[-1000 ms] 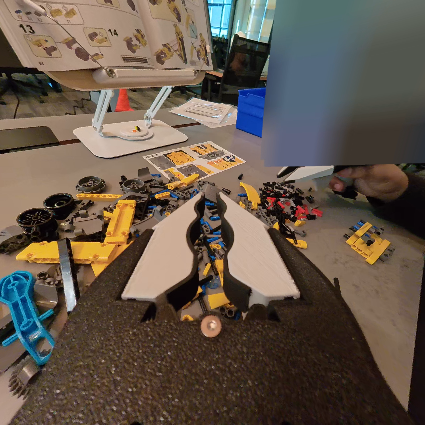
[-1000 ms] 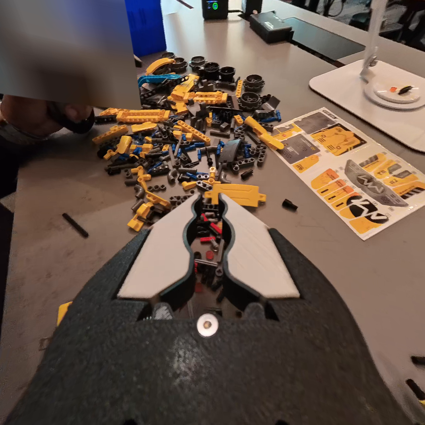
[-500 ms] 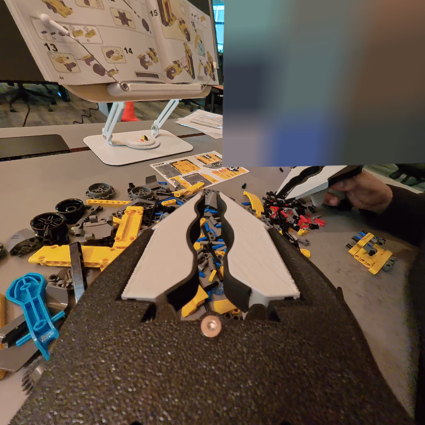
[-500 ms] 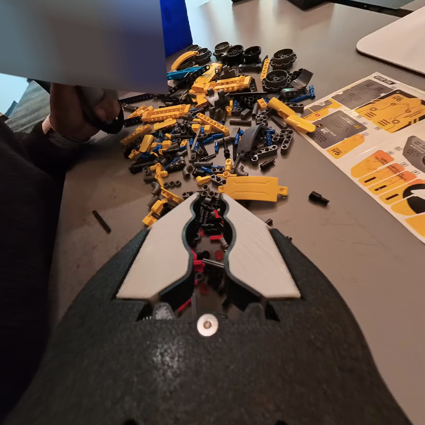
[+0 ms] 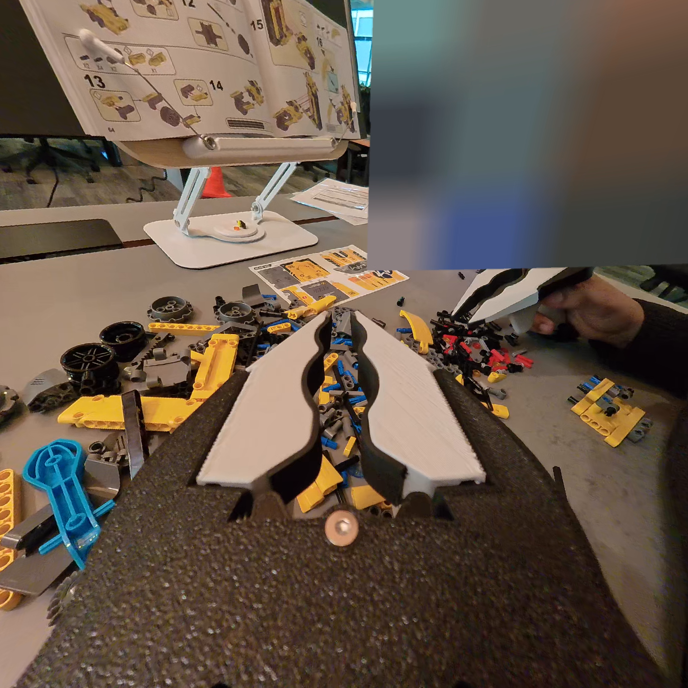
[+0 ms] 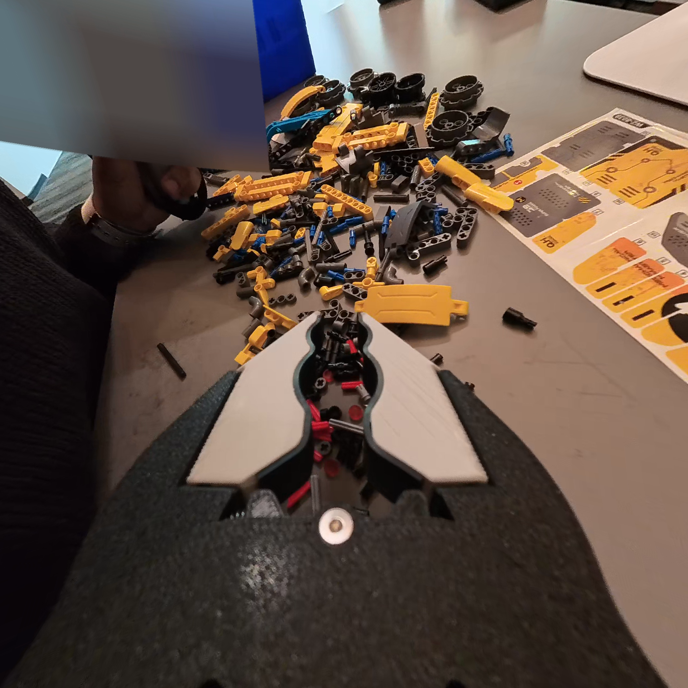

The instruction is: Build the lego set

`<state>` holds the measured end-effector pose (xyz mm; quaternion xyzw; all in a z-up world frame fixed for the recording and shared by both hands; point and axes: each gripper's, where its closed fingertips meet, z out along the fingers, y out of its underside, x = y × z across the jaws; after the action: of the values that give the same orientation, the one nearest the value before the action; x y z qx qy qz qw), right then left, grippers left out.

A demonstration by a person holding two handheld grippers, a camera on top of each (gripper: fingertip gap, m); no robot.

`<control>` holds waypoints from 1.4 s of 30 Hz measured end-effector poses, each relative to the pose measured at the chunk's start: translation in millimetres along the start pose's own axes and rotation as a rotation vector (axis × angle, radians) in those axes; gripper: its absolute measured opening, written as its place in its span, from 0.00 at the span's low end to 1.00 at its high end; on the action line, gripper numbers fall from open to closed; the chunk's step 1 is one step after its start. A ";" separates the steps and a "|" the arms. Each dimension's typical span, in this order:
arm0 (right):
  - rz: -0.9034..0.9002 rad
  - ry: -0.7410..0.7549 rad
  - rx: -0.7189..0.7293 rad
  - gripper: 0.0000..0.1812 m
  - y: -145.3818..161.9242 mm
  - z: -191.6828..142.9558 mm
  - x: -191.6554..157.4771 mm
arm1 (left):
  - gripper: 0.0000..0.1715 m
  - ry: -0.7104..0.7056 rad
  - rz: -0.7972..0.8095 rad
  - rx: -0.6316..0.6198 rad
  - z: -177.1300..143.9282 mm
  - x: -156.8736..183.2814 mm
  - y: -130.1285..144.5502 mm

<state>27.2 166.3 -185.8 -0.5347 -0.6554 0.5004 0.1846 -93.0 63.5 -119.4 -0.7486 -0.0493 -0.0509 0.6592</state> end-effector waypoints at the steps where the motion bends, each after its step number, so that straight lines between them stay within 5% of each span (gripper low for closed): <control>1: -0.002 0.001 -0.002 0.09 0.2 0.2 0.0 | 0.05 0.001 0.000 0.000 -0.1 0.1 0.0; 13: -0.044 0.026 -0.018 0.09 2.0 1.6 -1.4 | 0.05 0.001 0.005 0.003 -0.5 1.0 -0.4; 23: -0.121 0.121 0.161 0.08 -34.4 -40.2 -0.9 | 0.05 0.007 0.018 -0.008 -0.5 4.8 2.3; 42: -0.216 0.200 -0.248 0.01 31.5 -26.5 10.3 | 0.05 -0.006 0.041 -0.041 2.9 4.4 7.8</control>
<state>60.3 185.3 -204.2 -0.5270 -0.7441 0.3374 0.2341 -87.6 65.4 -126.8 -0.7631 -0.0346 -0.0360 0.6444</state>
